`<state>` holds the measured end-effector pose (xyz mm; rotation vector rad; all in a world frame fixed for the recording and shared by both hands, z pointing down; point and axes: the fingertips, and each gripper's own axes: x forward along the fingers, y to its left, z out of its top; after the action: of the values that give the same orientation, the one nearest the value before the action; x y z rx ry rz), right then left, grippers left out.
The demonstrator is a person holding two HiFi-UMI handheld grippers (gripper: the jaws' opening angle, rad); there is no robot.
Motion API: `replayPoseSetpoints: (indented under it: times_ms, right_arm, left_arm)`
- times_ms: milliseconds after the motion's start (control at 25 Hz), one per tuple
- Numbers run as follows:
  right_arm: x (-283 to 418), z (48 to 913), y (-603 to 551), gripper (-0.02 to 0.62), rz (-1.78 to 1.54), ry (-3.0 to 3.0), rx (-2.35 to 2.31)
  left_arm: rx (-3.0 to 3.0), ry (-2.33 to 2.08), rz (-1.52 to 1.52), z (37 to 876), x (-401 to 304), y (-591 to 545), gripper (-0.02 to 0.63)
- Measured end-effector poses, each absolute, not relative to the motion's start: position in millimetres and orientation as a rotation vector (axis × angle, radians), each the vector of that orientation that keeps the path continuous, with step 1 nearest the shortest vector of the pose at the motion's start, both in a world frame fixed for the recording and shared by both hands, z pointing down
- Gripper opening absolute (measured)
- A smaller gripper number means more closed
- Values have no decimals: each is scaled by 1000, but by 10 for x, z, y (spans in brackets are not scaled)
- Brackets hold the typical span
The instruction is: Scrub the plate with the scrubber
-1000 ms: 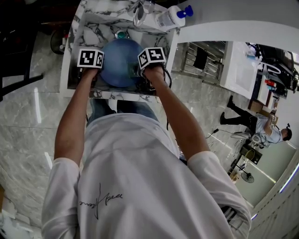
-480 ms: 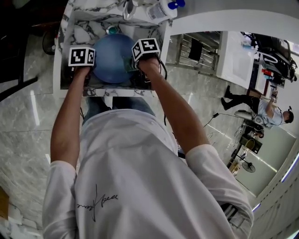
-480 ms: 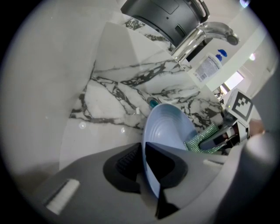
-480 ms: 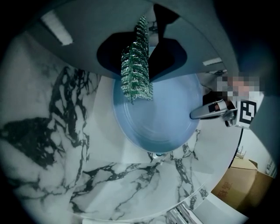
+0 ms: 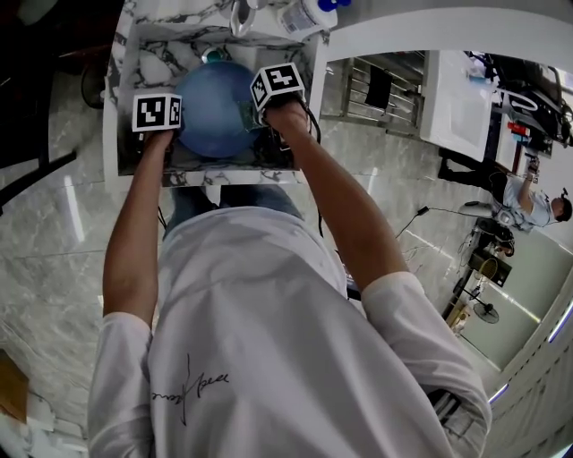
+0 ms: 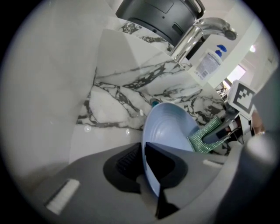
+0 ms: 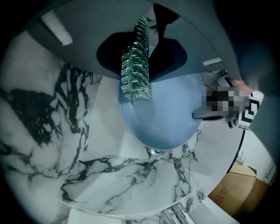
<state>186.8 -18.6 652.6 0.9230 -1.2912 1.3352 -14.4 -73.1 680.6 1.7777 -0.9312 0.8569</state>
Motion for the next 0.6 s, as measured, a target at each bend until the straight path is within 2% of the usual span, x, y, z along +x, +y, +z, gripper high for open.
replayPoseSetpoints:
  times_ms: [600]
  right_arm:
    - [1769, 6064, -424, 63, 1483, -1654, 1116]
  left_arm:
    - [1941, -1039, 900, 6536, -248, -900, 106]
